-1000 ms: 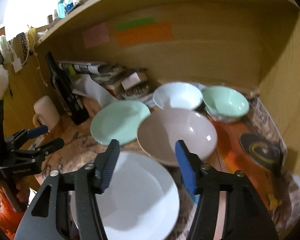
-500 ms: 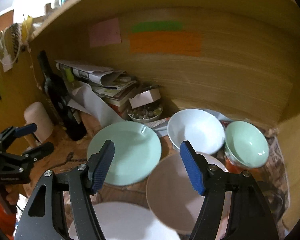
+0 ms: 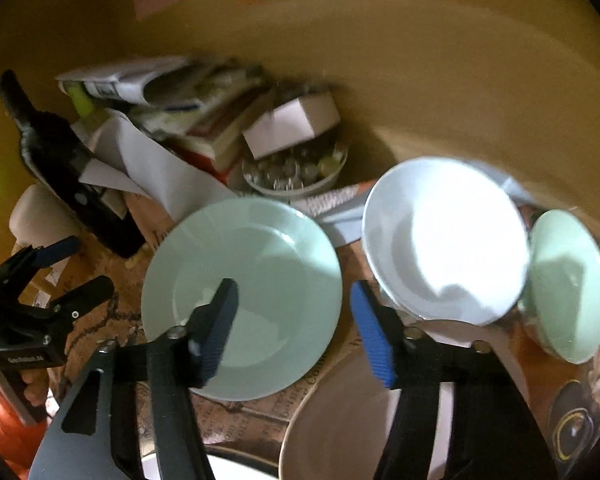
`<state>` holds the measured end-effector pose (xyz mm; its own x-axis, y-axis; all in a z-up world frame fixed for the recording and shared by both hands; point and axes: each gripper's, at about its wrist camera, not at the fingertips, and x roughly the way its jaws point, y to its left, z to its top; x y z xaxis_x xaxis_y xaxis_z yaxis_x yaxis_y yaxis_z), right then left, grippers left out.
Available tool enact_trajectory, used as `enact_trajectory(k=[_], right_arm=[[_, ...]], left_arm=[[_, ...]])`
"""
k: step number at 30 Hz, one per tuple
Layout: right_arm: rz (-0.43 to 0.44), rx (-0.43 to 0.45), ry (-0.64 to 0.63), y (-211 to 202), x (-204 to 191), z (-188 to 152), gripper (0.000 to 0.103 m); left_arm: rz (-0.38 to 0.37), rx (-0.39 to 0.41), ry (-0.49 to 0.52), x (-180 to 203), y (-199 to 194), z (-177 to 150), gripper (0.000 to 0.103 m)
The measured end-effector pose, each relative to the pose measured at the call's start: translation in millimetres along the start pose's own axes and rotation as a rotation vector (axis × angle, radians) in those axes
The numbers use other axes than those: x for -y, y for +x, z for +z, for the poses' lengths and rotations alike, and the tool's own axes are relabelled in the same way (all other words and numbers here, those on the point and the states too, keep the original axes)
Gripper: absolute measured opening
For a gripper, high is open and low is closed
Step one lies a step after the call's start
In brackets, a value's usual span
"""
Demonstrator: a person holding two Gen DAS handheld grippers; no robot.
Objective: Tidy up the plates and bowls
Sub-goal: 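Close both grippers on the rim of the mint green plate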
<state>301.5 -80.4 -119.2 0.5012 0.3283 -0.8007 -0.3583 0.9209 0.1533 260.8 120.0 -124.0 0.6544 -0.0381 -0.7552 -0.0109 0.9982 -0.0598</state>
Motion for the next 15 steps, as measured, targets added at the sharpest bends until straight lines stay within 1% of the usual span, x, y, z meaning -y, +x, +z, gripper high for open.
enact_trajectory(k=[2, 4, 6, 9, 15], right_arm=[[0.004, -0.036, -0.004, 8.0, 0.3, 2.2, 0.052], [-0.016, -0.075, -0.012, 18.0, 0.5, 4.9, 0.052], [-0.016, -0.113, -0.012, 26.4, 0.9, 6.8, 0.052], [-0.01, -0.167, 0.013, 37.7, 3.6, 9.0, 0.052], [-0.082, -0.212, -0.022, 47.3, -4.3, 11.4, 0.051]], left_arm=[[-0.008, -0.016, 0.001, -0.3, 8.9, 1.3, 0.098], [-0.022, -0.036, 0.001, -0.7, 17.9, 1.7, 0.098], [-0.029, -0.049, -0.003, -1.6, 24.5, 1.4, 0.098], [-0.011, -0.05, -0.003, -2.1, 32.3, -0.9, 0.098], [-0.041, -0.06, 0.017, 0.0, 43.0, -6.3, 0.098]])
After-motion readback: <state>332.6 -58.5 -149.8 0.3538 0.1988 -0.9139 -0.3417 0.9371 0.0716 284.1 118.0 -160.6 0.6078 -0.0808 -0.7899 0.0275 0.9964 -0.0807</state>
